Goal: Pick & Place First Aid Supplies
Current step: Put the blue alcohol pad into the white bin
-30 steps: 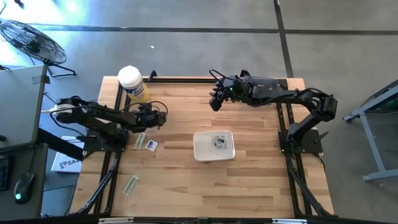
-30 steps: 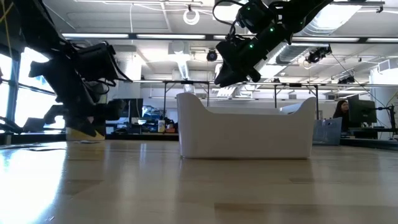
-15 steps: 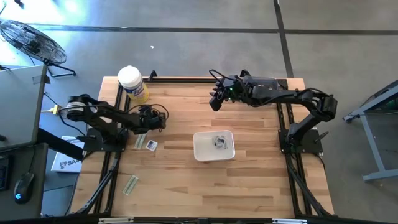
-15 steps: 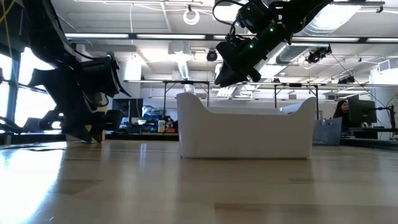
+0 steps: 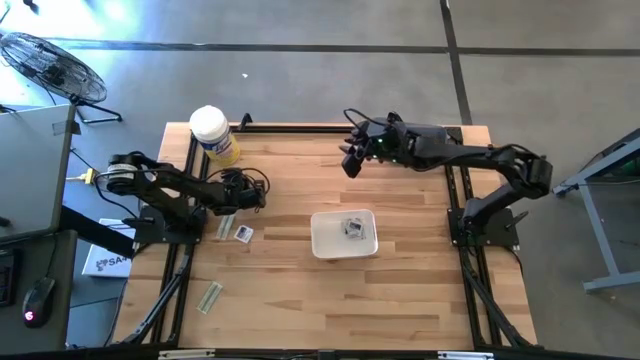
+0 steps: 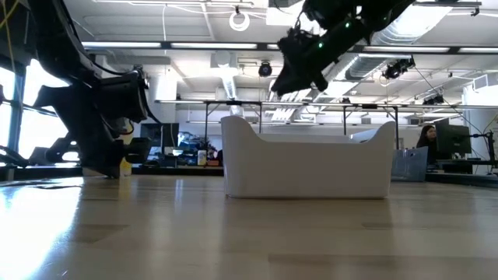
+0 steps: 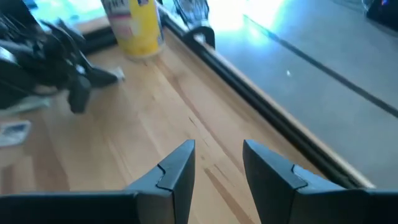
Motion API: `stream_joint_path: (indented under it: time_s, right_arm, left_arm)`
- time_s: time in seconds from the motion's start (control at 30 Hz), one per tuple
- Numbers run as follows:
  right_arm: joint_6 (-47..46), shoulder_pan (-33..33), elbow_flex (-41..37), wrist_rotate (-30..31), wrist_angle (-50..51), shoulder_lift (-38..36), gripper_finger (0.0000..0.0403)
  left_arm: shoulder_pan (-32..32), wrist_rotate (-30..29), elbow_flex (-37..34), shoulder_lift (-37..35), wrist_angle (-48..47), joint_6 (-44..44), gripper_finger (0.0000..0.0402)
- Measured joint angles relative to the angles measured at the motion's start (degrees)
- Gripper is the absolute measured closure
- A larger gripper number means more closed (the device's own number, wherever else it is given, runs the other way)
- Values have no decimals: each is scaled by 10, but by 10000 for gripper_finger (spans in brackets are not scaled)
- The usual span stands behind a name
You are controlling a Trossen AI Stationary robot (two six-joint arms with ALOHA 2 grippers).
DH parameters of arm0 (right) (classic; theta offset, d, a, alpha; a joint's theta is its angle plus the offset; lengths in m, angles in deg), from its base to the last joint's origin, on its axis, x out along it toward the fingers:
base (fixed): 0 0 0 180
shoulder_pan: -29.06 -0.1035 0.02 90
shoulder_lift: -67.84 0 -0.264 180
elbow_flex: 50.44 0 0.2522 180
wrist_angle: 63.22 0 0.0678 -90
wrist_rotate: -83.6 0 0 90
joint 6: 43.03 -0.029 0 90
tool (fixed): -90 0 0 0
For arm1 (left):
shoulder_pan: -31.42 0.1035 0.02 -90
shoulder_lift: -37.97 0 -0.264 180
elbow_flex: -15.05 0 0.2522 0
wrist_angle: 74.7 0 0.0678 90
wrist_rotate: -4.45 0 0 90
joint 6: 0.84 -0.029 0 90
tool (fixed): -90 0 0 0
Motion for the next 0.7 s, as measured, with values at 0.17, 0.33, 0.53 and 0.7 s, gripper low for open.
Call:
stream_joint_path:
  time_s: [0.17, 0.33, 0.53, 0.7]
  right_arm:
    - [1, -10, 0, -2, 14, -44, 274]
    - [2, -19, 0, -29, 60, -71, 274]
    - [35, -26, 0, -25, 156, -111, 274]
    - [37, -27, 0, 27, 234, -165, 274]
  left_arm:
    - [0, 0, -3, 0, 0, 0, 390]
    - [-13, 3, 33, -3, -13, -76, 399]
    - [-56, 30, 112, -21, -2, -249, 400]
    - [-109, 48, 181, -25, 50, -404, 400]
